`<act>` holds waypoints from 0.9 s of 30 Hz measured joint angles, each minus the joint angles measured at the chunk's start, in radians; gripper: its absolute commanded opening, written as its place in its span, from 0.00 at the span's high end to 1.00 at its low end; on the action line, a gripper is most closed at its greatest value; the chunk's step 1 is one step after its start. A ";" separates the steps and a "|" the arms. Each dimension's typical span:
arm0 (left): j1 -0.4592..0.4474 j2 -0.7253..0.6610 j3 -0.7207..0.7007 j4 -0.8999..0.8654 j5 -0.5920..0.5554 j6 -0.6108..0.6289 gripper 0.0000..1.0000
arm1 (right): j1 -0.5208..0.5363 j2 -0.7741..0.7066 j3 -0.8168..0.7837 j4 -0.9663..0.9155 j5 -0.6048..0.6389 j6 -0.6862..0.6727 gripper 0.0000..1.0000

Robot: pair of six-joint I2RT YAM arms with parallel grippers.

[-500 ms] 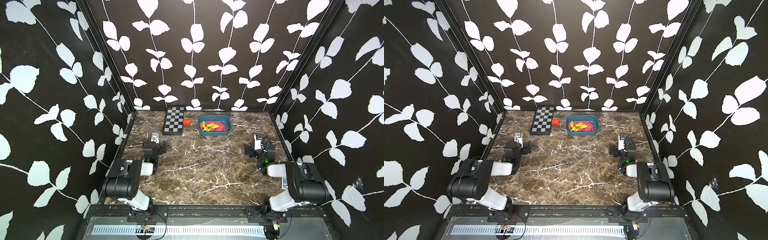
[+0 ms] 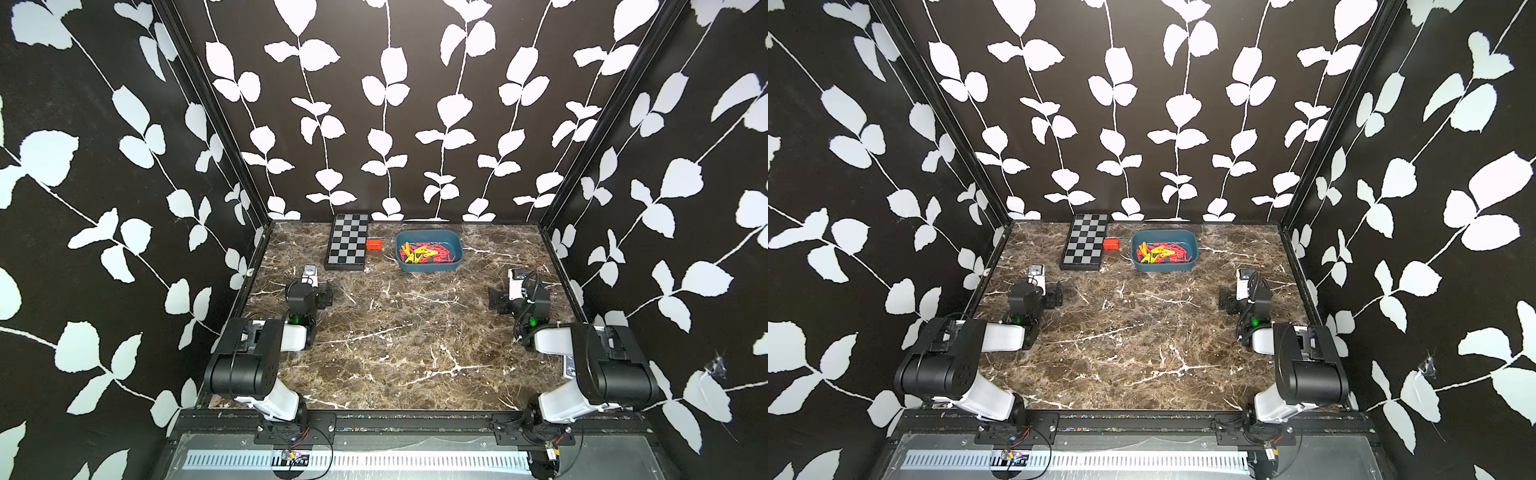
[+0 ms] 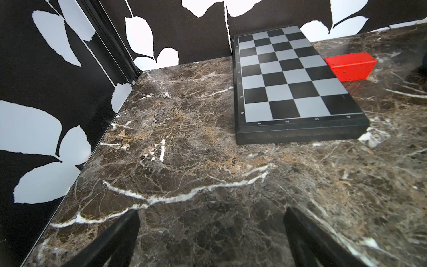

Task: Take the clothespins out of the storage box
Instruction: Move the storage box to the center of the board.

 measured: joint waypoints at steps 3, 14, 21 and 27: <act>0.000 0.000 0.000 0.000 0.000 0.000 0.01 | 0.001 0.000 0.000 0.000 0.000 0.000 0.01; 0.000 -0.018 0.005 -0.035 0.008 0.004 0.01 | 0.002 -0.012 0.001 -0.020 0.010 0.002 0.01; 0.000 -0.208 0.271 -0.499 -0.054 -0.100 0.01 | 0.002 -0.246 0.084 -0.255 0.092 0.061 0.01; 0.001 -0.290 0.524 -0.800 -0.042 -0.270 0.01 | 0.002 -0.430 0.124 -0.431 0.235 0.273 0.01</act>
